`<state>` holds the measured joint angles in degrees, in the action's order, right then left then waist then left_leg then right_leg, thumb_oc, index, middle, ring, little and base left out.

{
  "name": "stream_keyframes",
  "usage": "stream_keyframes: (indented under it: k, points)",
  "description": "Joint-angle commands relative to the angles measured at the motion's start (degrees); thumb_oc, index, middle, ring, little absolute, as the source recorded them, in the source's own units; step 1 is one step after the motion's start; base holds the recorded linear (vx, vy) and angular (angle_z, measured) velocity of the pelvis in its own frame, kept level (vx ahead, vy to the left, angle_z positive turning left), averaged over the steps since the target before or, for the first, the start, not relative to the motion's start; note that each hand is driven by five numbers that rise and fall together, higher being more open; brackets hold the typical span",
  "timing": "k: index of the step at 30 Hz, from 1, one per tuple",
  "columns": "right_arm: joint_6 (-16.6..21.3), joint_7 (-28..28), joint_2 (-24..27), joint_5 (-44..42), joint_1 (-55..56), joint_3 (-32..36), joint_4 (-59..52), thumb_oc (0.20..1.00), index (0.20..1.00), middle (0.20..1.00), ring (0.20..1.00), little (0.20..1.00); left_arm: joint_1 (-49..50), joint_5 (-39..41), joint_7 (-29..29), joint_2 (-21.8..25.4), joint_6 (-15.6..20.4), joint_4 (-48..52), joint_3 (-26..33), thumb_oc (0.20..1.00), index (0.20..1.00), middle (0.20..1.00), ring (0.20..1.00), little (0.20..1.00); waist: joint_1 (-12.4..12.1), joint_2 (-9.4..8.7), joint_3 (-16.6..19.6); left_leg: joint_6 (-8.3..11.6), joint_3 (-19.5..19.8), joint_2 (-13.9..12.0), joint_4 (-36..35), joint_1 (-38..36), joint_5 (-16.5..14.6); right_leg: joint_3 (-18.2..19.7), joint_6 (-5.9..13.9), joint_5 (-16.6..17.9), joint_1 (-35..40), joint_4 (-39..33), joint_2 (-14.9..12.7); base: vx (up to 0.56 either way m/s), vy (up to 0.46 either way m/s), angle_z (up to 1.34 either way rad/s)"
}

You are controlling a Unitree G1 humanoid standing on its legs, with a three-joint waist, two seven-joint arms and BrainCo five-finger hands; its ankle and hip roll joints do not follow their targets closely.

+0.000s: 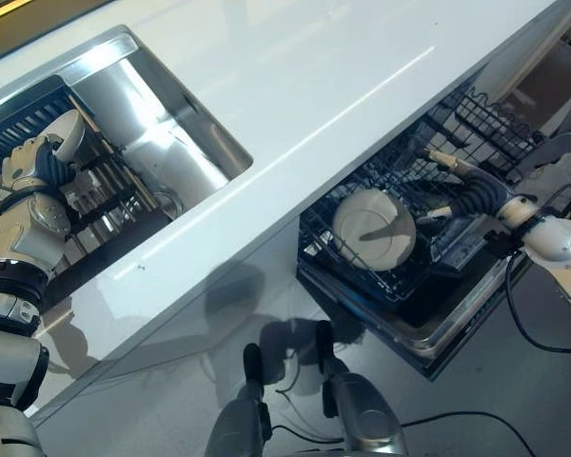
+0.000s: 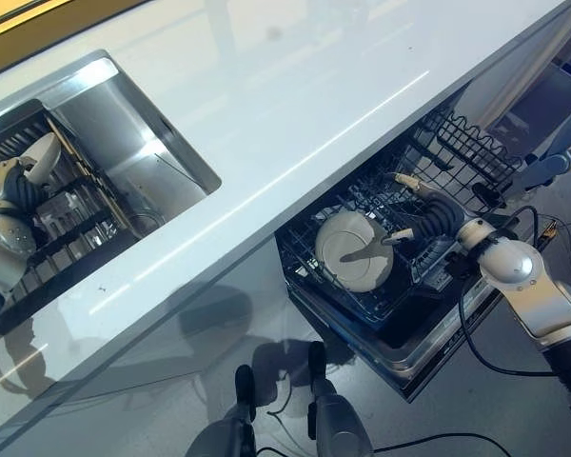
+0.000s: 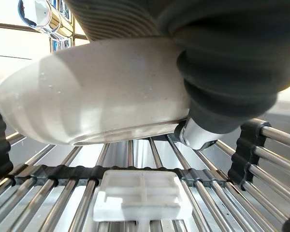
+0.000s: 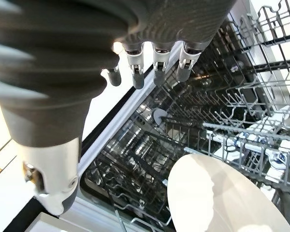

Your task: Pick up plates and place into dishwasher.

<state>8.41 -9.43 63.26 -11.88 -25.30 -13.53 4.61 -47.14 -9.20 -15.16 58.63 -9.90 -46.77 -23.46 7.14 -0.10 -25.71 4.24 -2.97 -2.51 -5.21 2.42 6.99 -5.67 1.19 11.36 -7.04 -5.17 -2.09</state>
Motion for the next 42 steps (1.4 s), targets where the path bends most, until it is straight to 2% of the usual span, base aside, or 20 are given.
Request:
stream_keyframes:
  k: [1, 10, 20, 23, 30, 36, 42]
  points:
    - [2.03, 0.23, 1.65, 1.01, -1.01, 3.21, -3.70, 1.000, 1.000, 1.000, 1.000, 1.000, 1.87, -0.71, -0.85, 5.09, -0.79, -4.22, 1.81, 0.200, 0.200, 0.200, 0.200, 0.200, 0.07, -1.87, 3.28, -2.75, -1.06, 3.57, 0.21, -0.28, -3.39, 0.52, 5.34, -3.80, 1.50, 1.90, -1.67, 0.00, 0.000, 0.00]
    - [2.09, -1.17, 2.89, 0.83, 0.61, 5.47, -5.31, 1.000, 1.000, 1.000, 1.000, 1.000, 4.75, -2.03, -0.71, 7.02, -2.34, -2.24, 3.53, 0.200, 0.200, 0.200, 0.200, 0.200, 0.09, -1.22, 3.75, -2.75, -0.82, 3.70, 0.21, -0.59, -3.40, 0.62, 5.15, -3.85, 2.01, 1.65, -1.55, 0.00, 0.000, 0.00]
    - [3.78, -2.10, 4.48, 0.12, 4.34, 8.98, -7.98, 1.000, 1.000, 1.000, 1.000, 1.000, 8.87, -2.84, -9.87, 10.16, 4.87, 2.42, 7.83, 0.200, 0.200, 0.200, 0.200, 0.200, -0.16, -0.83, 4.73, -2.66, -1.04, 3.71, 0.21, -1.44, -3.63, 0.26, 5.09, -3.88, 2.93, 1.30, -1.64, 0.00, 0.000, 0.00]
    - [3.96, -2.73, 4.07, 0.40, 5.64, 10.15, -8.56, 1.000, 1.000, 1.000, 1.000, 1.000, 10.48, -3.71, -11.47, 10.64, 5.23, 3.98, 9.00, 0.200, 0.200, 0.200, 0.200, 0.200, -0.28, -0.67, 5.23, -2.68, -1.09, 3.74, 0.24, -1.75, -3.68, 0.12, 5.04, -3.97, 3.29, 1.30, -1.71, 0.03, 0.008, 0.02]
    - [4.23, -3.49, 4.30, 0.13, 7.13, 11.70, -9.12, 1.000, 1.000, 1.000, 1.000, 1.000, 13.74, -0.89, -11.17, 11.28, 4.57, 5.37, 11.44, 0.200, 0.200, 0.200, 0.200, 0.200, -0.39, -0.35, 5.90, -2.79, -0.98, 3.85, 0.34, -2.29, -3.89, 0.24, 4.94, -4.22, 3.80, 1.41, -1.67, 0.02, 0.005, 0.00]
    - [4.43, -3.57, 3.45, 1.02, 7.66, 12.12, -10.22, 1.000, 1.000, 1.000, 1.000, 1.000, 16.51, 4.63, -10.49, 8.63, 7.92, 6.24, 14.28, 0.200, 0.200, 0.200, 0.200, 0.200, -0.37, -0.36, 6.07, -2.90, -0.92, 3.85, 0.28, -2.66, -4.01, 0.42, 4.88, -4.40, 4.05, 1.48, -1.54, 0.00, 0.000, 0.00]
    - [4.78, -3.16, 3.33, 0.39, 8.23, 11.81, -10.15, 1.000, 1.000, 1.000, 1.000, 1.000, 18.88, 3.74, -11.26, 7.87, 12.36, 9.08, 14.91, 0.200, 0.200, 0.200, 0.200, 0.200, -0.60, -0.47, 6.31, -3.05, -1.06, 3.86, 0.37, -3.19, -4.23, 0.37, 4.86, -4.50, 4.36, 1.77, -1.51, 0.00, 0.000, 0.00]
